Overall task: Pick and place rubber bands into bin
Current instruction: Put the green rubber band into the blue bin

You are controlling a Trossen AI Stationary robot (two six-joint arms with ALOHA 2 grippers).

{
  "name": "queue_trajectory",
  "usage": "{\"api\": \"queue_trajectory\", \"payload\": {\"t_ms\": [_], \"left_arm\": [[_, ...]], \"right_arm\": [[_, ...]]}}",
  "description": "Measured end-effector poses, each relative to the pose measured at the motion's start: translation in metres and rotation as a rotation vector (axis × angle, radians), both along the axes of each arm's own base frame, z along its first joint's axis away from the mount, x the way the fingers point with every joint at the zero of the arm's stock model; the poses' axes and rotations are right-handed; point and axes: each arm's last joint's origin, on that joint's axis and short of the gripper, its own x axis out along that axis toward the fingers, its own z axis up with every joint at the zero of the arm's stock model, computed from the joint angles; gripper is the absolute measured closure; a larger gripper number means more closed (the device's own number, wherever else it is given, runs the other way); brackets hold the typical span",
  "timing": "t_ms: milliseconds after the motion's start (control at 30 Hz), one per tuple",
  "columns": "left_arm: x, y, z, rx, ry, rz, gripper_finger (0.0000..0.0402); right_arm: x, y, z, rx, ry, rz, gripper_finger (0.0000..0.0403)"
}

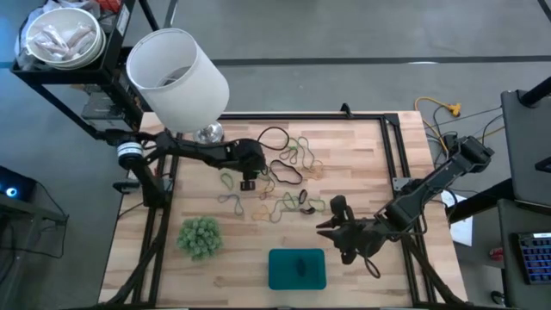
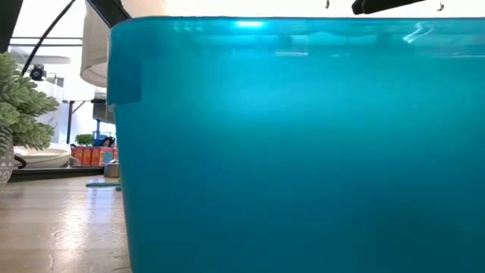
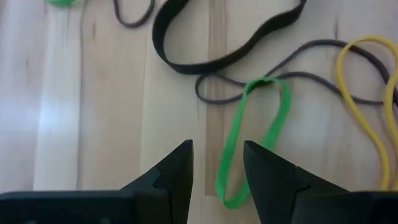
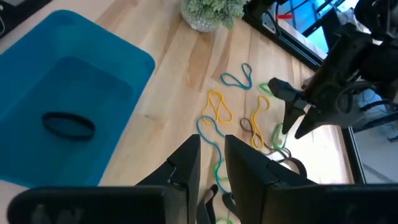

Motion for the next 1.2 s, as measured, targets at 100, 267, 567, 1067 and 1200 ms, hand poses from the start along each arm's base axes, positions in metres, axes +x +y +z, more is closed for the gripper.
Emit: {"api": "queue_trajectory", "payload": {"t_ms": [100,267,567,1067,1200], "left_arm": [[0.0,0.004,-0.004,-0.01,0.003,0.003,0.0276],[0.001,0.006,-0.008,-0.038,-0.001,-0.004,0.0292],[0.0,0.008,-0.009,-0.038,0.014,-0.017,0.0394],[-0.003,-0.056,0.062,0.043,-0.233,-0.236,0.0401],[-0.006,-0.092,0.085,0.079,-0.358,-0.383,0.0401]], "right_arm": [[0.0,0.0,0.0,0.0,0.0,0.001,0.0335],[0.0,0.0,0.0,0.003,-0.002,0.002,0.0335],[0.0,0.0,-0.001,0.006,0.001,0.0,0.0335],[-0.008,-0.012,-0.015,-0.12,-0.005,-0.188,0.0335],[-0.013,-0.016,-0.021,-0.118,0.01,-0.25,0.0335]]}}
